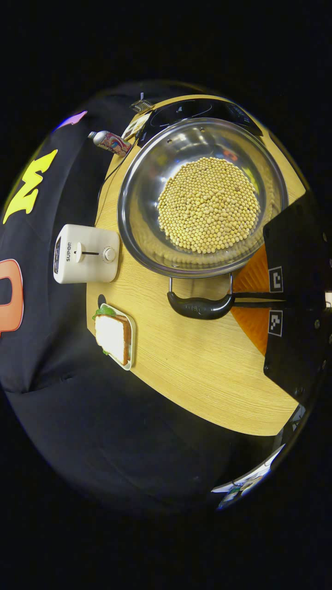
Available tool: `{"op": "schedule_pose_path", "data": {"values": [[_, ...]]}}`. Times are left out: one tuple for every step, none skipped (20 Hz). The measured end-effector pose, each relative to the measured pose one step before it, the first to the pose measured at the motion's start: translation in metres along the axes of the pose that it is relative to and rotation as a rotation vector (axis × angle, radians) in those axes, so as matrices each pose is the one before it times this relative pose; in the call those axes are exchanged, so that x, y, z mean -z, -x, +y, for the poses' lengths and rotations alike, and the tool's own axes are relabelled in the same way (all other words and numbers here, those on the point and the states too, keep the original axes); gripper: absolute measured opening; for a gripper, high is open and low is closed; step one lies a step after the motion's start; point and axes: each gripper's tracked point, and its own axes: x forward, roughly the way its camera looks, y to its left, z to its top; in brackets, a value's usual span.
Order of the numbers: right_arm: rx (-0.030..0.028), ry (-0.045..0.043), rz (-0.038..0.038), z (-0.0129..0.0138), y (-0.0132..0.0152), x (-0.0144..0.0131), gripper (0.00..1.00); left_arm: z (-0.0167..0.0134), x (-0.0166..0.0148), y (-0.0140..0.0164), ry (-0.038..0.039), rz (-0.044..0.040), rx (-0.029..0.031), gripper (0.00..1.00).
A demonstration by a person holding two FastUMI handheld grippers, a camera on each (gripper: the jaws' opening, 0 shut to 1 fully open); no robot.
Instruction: First push the handle of the pot to place it horizontally, then grasp the pot with both hands and set it on the induction cooktop.
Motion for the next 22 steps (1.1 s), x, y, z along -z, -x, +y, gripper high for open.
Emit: {"op": "schedule_pose_path", "data": {"values": [[-0.00235,0.00048,0.00221,0.00151,-0.00001,0.00115,0.98,0.00132,-0.00128,-0.00168,-0.00135,0.00085,-0.00049,0.00],[-0.00241,0.00231,0.00183,0.00150,0.00054,0.00041,0.98,0.00097,-0.00252,-0.00166,0.00212,-0.00164,0.00003,0.00],[-0.00306,0.00223,0.00065,0.00162,-0.00052,0.00057,0.98,0.00168,-0.00161,-0.00284,0.00367,0.00077,-0.00038,0.00],[-0.00257,0.00218,0.00494,0.00179,-0.00012,0.00118,0.98,0.00065,-0.00237,-0.00134,0.00104,0.00191,0.00041,0.00],[-0.00482,0.00088,0.00336,0.00234,0.00000,0.00240,0.98,0.00080,-0.00184,-0.00159,-0.00225,-0.00131,-0.00022,0.00],[-0.00345,0.00012,0.00174,0.00212,-0.00032,0.00034,0.98,0.00107,-0.00133,-0.00116,0.00075,0.00141,-0.00162,0.00],[-0.00367,0.00014,0.00132,0.00206,0.00074,0.00023,0.98,0.00095,-0.00215,-0.00087,-0.00390,-0.00536,-0.00084,0.10],[-0.00223,0.00241,0.00329,0.00291,0.00021,0.00007,0.98,0.00098,-0.00165,-0.00144,-0.01265,0.00454,-0.00045,0.00],[-0.00605,0.00421,-0.00023,0.00261,0.00112,0.00193,0.98,0.00106,-0.00029,0.00011,-0.01142,-0.00175,0.00122,0.10],[-0.00154,0.00546,-0.00004,0.00195,0.00035,0.00030,0.98,-0.00059,-0.00117,0.00087,0.00214,-0.00269,0.00130,0.00],[-0.00127,0.00147,0.00117,0.00100,-0.00062,0.00072,0.98,0.00018,-0.00049,0.00253,0.00108,-0.00703,0.00042,0.00],[-0.00543,-0.00551,0.00159,0.00291,-0.00019,0.00006,0.98,-0.00122,-0.00114,0.00226,-0.00479,-0.01686,0.00900,0.00],[-0.00698,-0.00639,0.00017,0.00406,-0.00148,0.00013,0.98,0.00065,0.00212,0.00541,-0.00587,-0.01387,0.00530,0.00],[-0.00626,-0.00155,0.00208,0.00351,-0.00270,0.00064,0.98,0.00212,0.00049,0.00638,-0.00860,-0.01688,0.00101,0.00],[-0.00468,0.00155,0.00362,0.00364,-0.00314,0.00153,0.98,0.00457,-0.00176,0.00579,-0.00928,-0.02490,-0.00778,0.00],[-0.01116,-0.00228,0.01066,0.00424,-0.00535,0.00265,0.98,0.00421,-0.00251,0.00714,0.00059,-0.02721,-0.00645,0.00],[-0.02023,-0.00831,0.01603,0.00617,-0.00785,0.00445,0.98,0.00234,-0.00330,0.01001,0.01093,-0.02807,0.00768,0.00],[-0.02183,-0.01414,0.01882,0.00693,-0.00879,0.00354,0.99,0.00296,-0.00469,0.00851,0.00928,-0.03605,0.00341,0.00],[-0.03219,-0.02115,0.01486,0.00802,-0.00994,0.00164,0.98,0.00537,-0.00093,0.00773,0.00031,-0.02309,-0.00483,0.09],[-0.02142,-0.02690,0.01864,0.00663,-0.01181,0.00208,1.00,0.00130,-0.00269,0.00771,0.00001,-0.02755,0.01344,0.07],[-0.03099,-0.02326,0.01279,0.00682,-0.01357,-0.00009,0.99,-0.00170,-0.00055,0.00474,0.00485,-0.01641,0.02357,0.02],[-0.01813,-0.01563,0.01443,0.00650,-0.01363,-0.00060,0.99,-0.00122,0.00165,0.00524,-0.00197,-0.00357,0.01762,0.28]]}}
